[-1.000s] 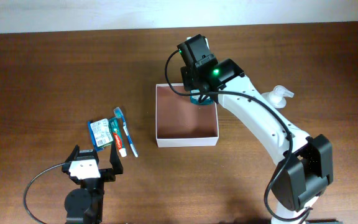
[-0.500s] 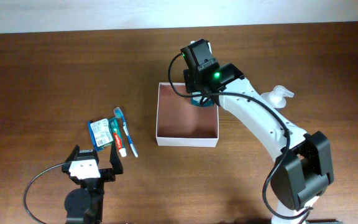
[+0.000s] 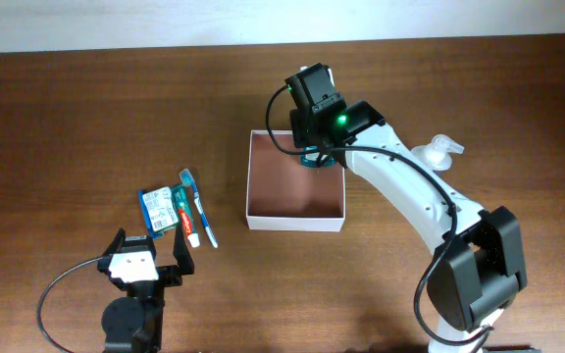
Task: Pack container
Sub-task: 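Lower the bottle into the box, open the right gripper, withdraw, then grasp the white pump of the purple soap bottle with the right gripper, then carry the soap bottle left and lower it into the box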
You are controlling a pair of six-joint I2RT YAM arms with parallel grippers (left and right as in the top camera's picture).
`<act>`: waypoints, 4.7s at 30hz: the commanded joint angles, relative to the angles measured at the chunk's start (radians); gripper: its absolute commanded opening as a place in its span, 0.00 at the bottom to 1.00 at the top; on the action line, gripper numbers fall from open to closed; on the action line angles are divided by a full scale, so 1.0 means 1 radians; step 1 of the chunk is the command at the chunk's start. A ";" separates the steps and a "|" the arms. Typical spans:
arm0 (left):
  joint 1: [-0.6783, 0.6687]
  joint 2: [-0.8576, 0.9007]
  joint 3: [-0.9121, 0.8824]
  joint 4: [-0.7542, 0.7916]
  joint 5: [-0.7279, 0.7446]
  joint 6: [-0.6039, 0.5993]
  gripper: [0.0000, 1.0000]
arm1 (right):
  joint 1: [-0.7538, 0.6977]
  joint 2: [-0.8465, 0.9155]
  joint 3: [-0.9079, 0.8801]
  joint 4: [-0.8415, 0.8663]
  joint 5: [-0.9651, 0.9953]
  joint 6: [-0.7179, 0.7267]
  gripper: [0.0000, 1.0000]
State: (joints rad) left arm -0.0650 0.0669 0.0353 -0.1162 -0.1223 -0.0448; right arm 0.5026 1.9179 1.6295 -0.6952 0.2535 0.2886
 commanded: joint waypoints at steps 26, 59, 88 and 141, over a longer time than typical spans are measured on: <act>0.005 -0.007 -0.005 0.000 0.011 0.016 0.99 | -0.495 -0.423 -0.078 -0.507 -0.017 -0.018 0.73; 0.005 -0.007 -0.005 0.000 0.011 0.016 0.99 | -0.511 -0.288 -0.298 -0.169 -0.085 0.009 0.84; 0.005 -0.007 -0.005 0.000 0.011 0.016 0.99 | -0.512 -0.288 -0.302 -0.138 -0.006 0.004 0.67; 0.005 -0.007 -0.005 0.000 0.011 0.016 0.99 | -0.469 -0.586 -0.256 -0.156 -0.220 -0.049 0.51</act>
State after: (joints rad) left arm -0.0650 0.0669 0.0353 -0.1162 -0.1226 -0.0448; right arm 0.0067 1.3811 1.3312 -0.8452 0.0811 0.2359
